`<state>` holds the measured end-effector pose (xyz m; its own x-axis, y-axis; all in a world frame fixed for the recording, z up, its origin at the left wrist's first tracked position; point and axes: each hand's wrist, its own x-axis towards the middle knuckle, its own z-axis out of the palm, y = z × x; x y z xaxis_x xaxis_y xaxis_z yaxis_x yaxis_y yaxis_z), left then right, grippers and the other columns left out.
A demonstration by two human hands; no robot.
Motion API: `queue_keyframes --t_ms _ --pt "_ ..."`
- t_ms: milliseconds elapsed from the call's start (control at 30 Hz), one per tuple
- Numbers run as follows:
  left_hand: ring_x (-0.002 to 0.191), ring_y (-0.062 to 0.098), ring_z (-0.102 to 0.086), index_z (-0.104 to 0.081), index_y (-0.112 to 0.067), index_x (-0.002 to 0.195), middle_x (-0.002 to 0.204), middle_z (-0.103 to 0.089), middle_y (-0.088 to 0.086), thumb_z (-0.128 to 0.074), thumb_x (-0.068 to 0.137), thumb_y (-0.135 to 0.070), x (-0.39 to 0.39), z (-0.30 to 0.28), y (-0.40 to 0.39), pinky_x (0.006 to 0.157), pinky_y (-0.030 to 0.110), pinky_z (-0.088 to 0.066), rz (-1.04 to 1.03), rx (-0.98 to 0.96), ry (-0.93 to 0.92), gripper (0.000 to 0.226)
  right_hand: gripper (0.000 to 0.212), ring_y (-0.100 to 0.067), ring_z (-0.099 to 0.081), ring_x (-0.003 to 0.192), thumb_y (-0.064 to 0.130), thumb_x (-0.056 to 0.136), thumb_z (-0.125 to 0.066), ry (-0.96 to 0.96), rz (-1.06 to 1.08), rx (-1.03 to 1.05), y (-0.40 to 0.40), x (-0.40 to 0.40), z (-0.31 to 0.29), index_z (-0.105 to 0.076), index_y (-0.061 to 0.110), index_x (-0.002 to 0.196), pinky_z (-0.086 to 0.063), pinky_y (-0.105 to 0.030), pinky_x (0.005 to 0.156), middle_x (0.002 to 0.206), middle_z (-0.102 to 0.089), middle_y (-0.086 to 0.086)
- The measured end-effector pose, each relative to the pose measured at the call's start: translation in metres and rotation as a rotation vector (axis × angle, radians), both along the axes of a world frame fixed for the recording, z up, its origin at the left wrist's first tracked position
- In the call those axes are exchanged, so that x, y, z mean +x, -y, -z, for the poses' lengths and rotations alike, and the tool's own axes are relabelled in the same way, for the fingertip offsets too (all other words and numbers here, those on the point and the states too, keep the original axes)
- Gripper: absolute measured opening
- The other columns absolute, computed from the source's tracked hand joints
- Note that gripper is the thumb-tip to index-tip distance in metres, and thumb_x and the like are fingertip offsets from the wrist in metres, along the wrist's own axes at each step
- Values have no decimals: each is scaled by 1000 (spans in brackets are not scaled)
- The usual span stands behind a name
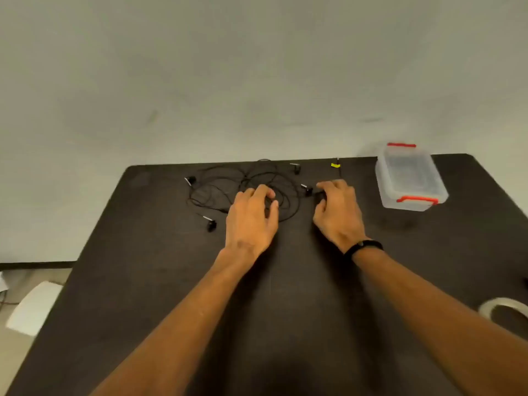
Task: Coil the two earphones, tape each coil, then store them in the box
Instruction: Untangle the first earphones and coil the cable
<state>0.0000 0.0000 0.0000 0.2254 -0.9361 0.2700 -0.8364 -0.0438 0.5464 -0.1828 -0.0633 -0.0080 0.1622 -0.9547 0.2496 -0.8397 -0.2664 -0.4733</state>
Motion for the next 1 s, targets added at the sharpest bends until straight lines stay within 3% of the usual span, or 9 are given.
queue_keyframes --t_ms 233,333,467,567,733,867,1000 --pt "101 28 -56 -67 -19 109 104 -62 7 -52 102 -46 -9 48 20 81 43 -44 -58 -274 322 32 25 -35 -52 115 11 97 -53 -124 27 -181 26 5 29 -73 9 113 -51 -42 83 123 -62 -12" --pt "104 26 -54 -68 -20 105 105 -59 6 -48 103 -50 -6 49 19 83 40 -43 -94 -288 273 37 19 -34 -52 118 18 100 -55 -130 46 -193 27 4 27 -71 12 109 -47 -40 79 122 -60 -11" --pt "108 27 -53 -65 -20 118 114 -58 8 -46 105 -49 -7 44 14 87 40 -41 -108 -282 226 36 15 -34 -51 113 17 102 -54 -129 44 -207 20 3 29 -68 11 103 -43 -38 76 116 -59 -14" --pt "106 29 -55 -62 -19 124 114 -60 9 -52 103 -41 -13 38 -6 87 42 -43 -92 -308 193 32 15 -37 -49 112 16 103 -53 -124 40 -182 1 5 27 -67 9 104 -44 -41 82 118 -59 -16" --pt "93 17 -58 -60 -25 115 96 -62 -5 -56 102 -36 -35 36 -69 80 35 -49 -37 -368 70 18 22 -39 -49 118 27 102 -57 -122 41 -173 -47 4 31 -69 10 109 -49 -47 94 127 -57 -17" --pt "80 3 -45 -59 -30 118 81 -44 -18 -55 103 -40 -40 34 -101 73 21 -38 43 -317 165 19 24 -34 -48 122 31 104 -57 -74 50 -127 -75 0 28 -70 14 113 -49 -43 99 129 -56 -14" --pt "85 6 -48 -61 -31 124 88 -46 -15 -63 99 -36 -36 36 -103 78 31 -52 64 -317 186 26 15 -34 -50 118 26 101 -61 10 -12 -140 -94 -3 29 -69 14 104 -48 -43 97 118 -58 -12"
